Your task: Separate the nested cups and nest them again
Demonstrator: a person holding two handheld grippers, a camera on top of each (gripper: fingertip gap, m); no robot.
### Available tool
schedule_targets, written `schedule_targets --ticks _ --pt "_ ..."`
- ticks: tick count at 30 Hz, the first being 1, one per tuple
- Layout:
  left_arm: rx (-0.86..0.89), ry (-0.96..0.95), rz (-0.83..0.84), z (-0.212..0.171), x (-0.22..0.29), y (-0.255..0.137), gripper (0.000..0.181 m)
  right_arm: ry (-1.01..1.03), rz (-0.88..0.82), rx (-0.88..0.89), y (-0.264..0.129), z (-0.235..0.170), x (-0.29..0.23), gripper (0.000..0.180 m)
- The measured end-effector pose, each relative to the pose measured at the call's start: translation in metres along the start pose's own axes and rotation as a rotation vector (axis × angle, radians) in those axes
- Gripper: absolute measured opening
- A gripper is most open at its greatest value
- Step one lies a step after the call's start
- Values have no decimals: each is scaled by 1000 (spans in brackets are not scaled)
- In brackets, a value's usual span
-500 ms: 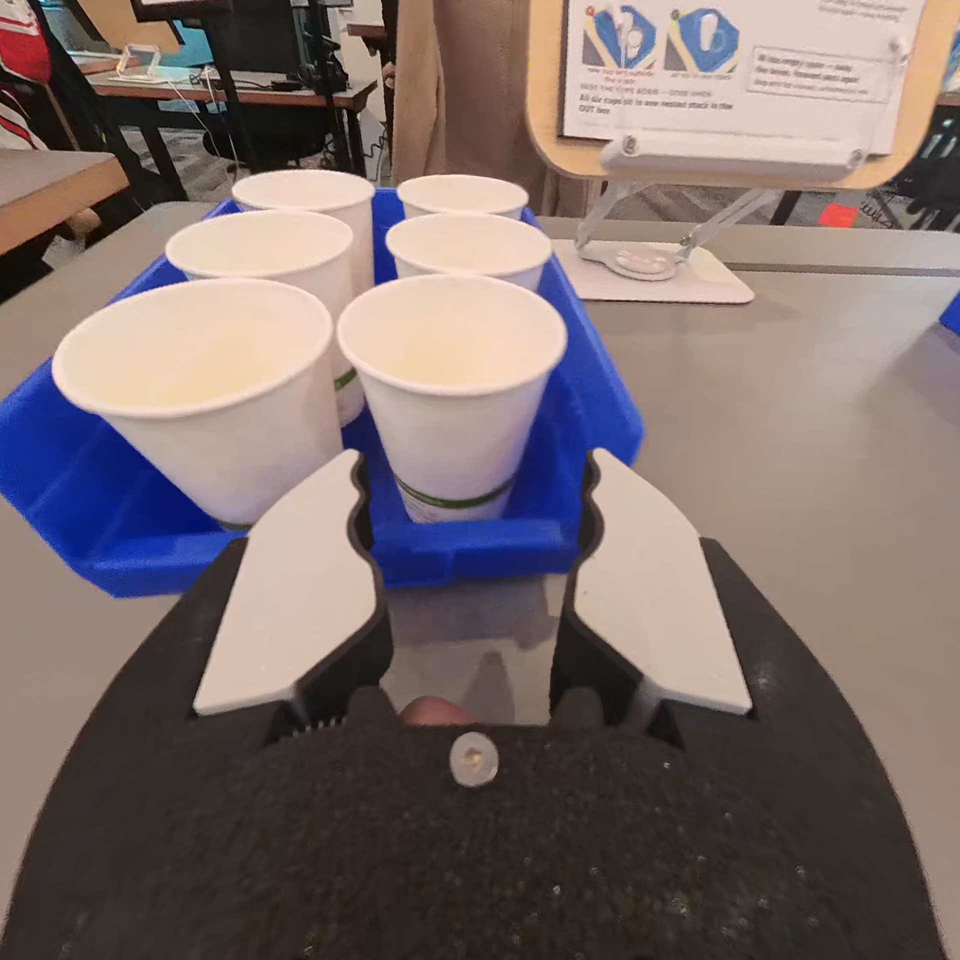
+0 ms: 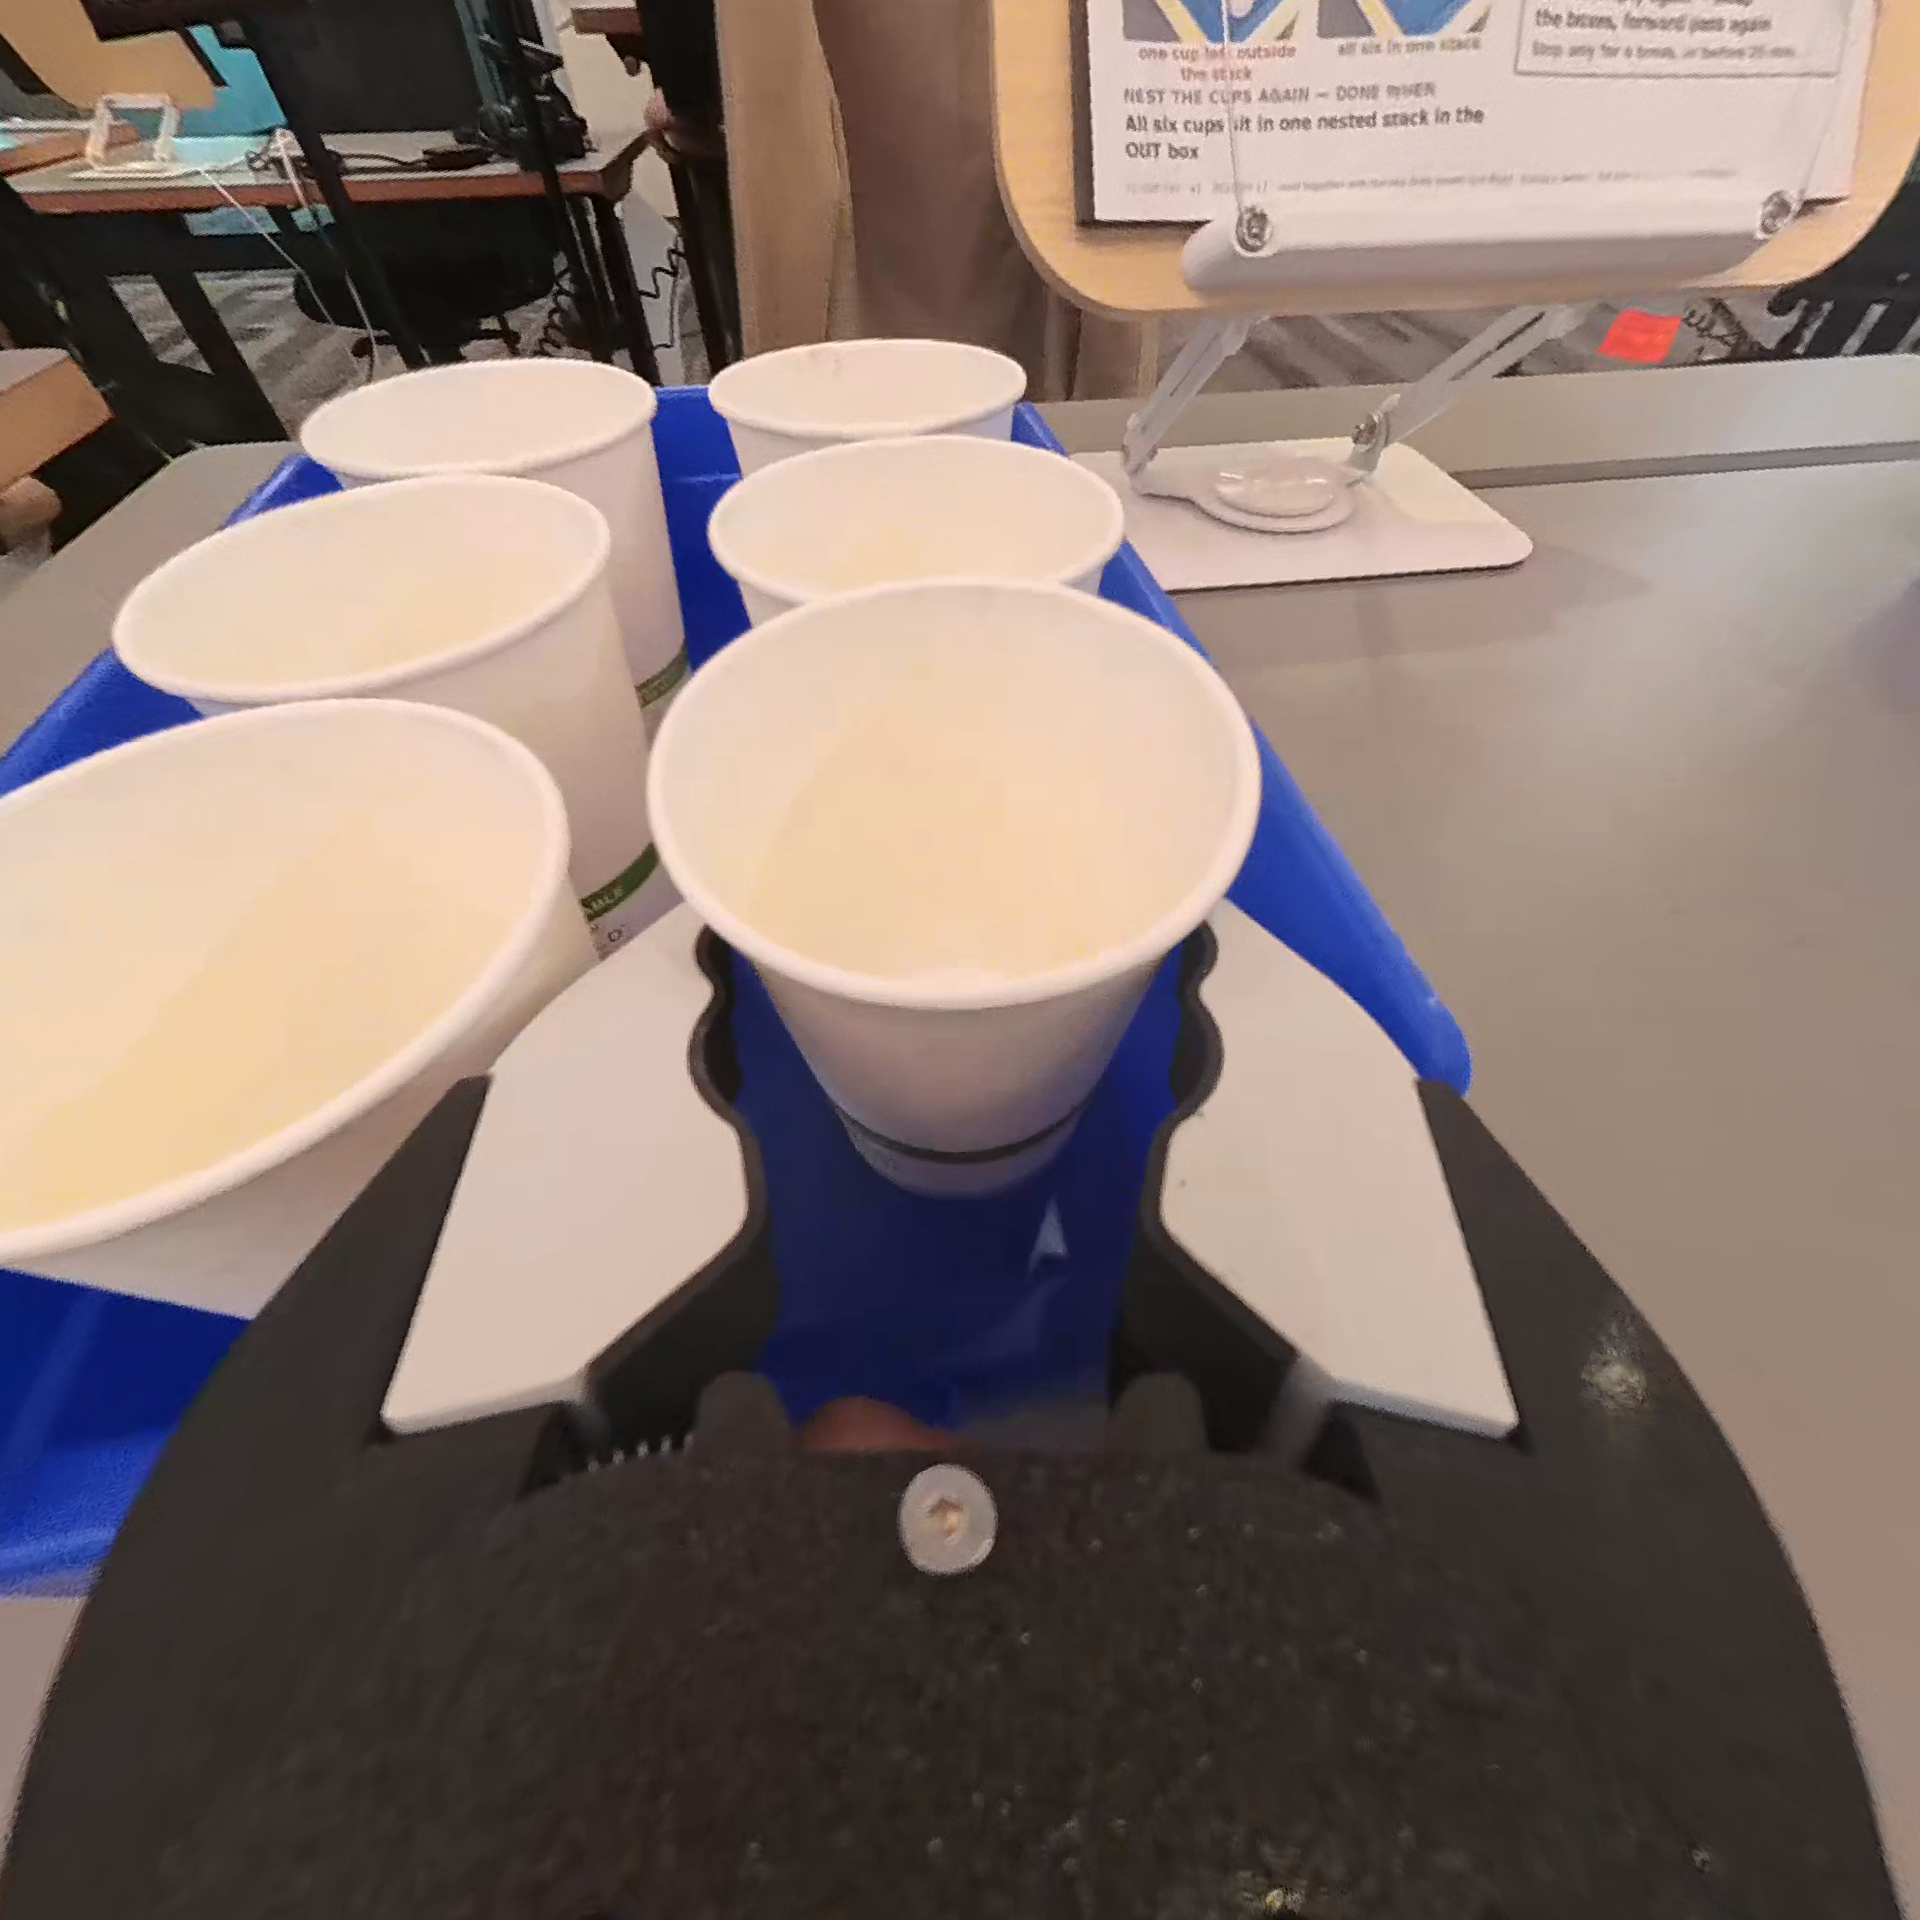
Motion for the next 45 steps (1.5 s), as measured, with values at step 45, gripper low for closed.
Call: schedule_targets --ticks 45 --pt "-19 80 -1024 112 166 -16 78 -371 801 -147 116 111 -39 76"
Point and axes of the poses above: each gripper's, where its closed fingertips meet, y out along the fingers, z out of its top, x = y × z across the jaws, the point moved 8 cm from there along -y, back along the fingers, and after that the axes turned 12 degrees about x, right-handed, at the moved point
